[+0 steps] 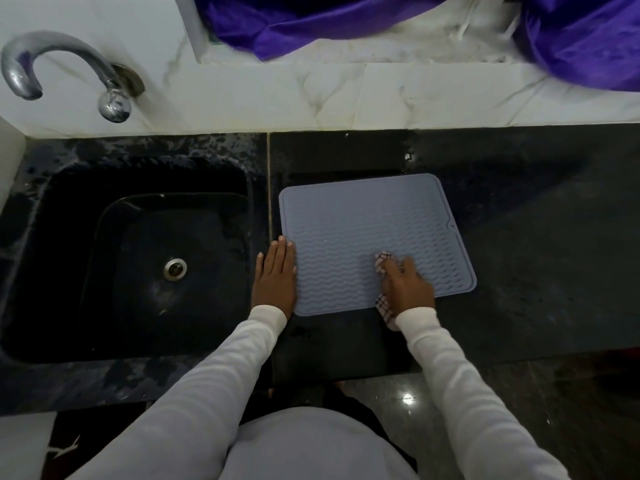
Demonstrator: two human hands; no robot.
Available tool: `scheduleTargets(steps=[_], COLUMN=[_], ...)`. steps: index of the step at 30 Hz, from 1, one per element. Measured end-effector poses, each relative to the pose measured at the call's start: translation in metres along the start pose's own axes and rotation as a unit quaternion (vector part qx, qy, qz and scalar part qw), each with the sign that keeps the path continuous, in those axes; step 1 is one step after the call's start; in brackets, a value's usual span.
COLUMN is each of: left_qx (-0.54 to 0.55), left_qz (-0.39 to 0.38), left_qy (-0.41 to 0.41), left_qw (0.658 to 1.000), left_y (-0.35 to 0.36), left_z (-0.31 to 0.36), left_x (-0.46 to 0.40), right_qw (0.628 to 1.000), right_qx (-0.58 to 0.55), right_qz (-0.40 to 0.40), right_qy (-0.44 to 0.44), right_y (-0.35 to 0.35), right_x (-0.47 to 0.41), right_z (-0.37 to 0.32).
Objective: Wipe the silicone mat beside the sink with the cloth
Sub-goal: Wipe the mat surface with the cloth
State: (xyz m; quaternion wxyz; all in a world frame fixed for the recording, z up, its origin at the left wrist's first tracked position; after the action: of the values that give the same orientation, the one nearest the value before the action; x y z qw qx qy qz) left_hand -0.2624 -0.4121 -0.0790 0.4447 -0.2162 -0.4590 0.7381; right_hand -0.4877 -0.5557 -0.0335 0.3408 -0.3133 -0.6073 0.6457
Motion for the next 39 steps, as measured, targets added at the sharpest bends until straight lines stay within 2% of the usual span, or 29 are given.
scheduleTargets(steps=[6, 13, 17, 24, 28, 32, 34, 37, 39], left_qx=[0.002, 0.001, -0.001, 0.016, 0.023, 0.026, 0.022, 0.019, 0.012], left_qz=[-0.006, -0.021, -0.024, -0.023, -0.017, -0.022, -0.026, -0.035, -0.046], left_qy=[-0.003, -0.008, -0.009, 0.0, 0.01, 0.008, 0.006, 0.008, 0.009], left_qw=[1.0, 1.0, 1.0, 1.0, 1.0, 0.999, 0.999, 0.999, 0.999], left_y=[0.0, 0.0, -0.002, -0.007, -0.009, -0.011, -0.012, -0.014, -0.012], left_z=[0.001, 0.002, 0.002, 0.006, 0.003, 0.002, -0.002, -0.007, -0.008], left_x=[0.0, 0.001, 0.001, 0.002, 0.001, 0.001, 0.001, 0.002, 0.002], right_qw=[0.996, 0.976, 0.974, 0.967, 0.974, 0.985, 0.984, 0.99, 0.988], right_qx=[0.025, 0.028, 0.017, -0.01, -0.082, -0.157, -0.178, -0.093, -0.04], right_qz=[-0.043, -0.073, -0.061, -0.088, -0.052, -0.006, -0.007, -0.08, -0.112], right_qy=[0.067, 0.206, 0.215, 0.238, 0.205, 0.072, 0.002, -0.072, -0.098], right_y=[0.003, 0.003, -0.001, -0.011, -0.027, -0.044, -0.052, -0.033, -0.021], right_x=[-0.014, -0.026, -0.028, -0.024, -0.022, -0.018, -0.011, -0.004, -0.004], right_z=[0.071, 0.162, 0.162, 0.151, 0.102, -0.011, -0.084, -0.171, -0.194])
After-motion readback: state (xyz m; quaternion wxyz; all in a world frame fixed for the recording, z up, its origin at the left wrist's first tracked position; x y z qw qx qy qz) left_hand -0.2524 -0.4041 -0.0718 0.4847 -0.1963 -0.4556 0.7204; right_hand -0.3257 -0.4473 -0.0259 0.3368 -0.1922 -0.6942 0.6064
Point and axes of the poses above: each hand's wrist, its own x-axis away from the middle knuckle, its own y-axis out of the palm, z = x × y, the point moved 9 cm from there along -x, towards the middle knuckle, and after that the axes turned 13 degrees about x, right-handed, at the moved point
